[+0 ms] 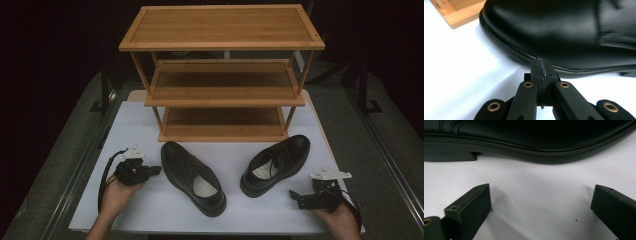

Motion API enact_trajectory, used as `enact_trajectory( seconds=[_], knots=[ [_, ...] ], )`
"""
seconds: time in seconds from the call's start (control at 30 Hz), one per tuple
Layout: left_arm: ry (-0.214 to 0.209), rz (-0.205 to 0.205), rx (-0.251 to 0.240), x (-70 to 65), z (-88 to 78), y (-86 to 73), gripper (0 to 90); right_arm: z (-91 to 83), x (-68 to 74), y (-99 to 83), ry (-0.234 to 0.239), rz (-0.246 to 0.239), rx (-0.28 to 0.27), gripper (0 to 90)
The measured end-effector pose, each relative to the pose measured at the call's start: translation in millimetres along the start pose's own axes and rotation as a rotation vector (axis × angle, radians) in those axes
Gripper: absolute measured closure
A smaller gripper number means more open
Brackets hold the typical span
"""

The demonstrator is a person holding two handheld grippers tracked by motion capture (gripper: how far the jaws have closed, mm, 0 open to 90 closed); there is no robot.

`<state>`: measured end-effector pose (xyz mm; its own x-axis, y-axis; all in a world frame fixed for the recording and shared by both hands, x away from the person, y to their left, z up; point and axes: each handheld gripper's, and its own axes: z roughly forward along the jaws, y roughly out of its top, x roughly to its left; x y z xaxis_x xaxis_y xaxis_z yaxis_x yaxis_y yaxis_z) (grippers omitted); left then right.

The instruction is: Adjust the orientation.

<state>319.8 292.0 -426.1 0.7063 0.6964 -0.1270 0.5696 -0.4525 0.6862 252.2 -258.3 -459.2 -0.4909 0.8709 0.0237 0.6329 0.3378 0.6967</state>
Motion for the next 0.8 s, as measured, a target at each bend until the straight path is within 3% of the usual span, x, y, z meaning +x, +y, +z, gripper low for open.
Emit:
enact_trajectory(
  seconds=[0.13,0.43,0.7,0.8],
  knots=[
    [0.022,0.019,0.038,-0.2,9.1,-0.5,90.0,0.0,0.0,0.0,0.0,0.0,0.0,2.4],
    [0.026,0.017,0.038,0.6,12.0,3.1,90.0,0.0,0.1,0.0,0.001,0.002,0.001,2.4],
    [0.035,0.02,0.033,2.9,27.0,17.8,90.0,0.0,-0.1,0.0,0.0,0.001,0.001,2.4],
    [0.042,0.043,0.047,1.8,31.1,24.4,90.0,0.1,0.0,0.0,0.001,0.002,0.0,2.4]
  ],
)
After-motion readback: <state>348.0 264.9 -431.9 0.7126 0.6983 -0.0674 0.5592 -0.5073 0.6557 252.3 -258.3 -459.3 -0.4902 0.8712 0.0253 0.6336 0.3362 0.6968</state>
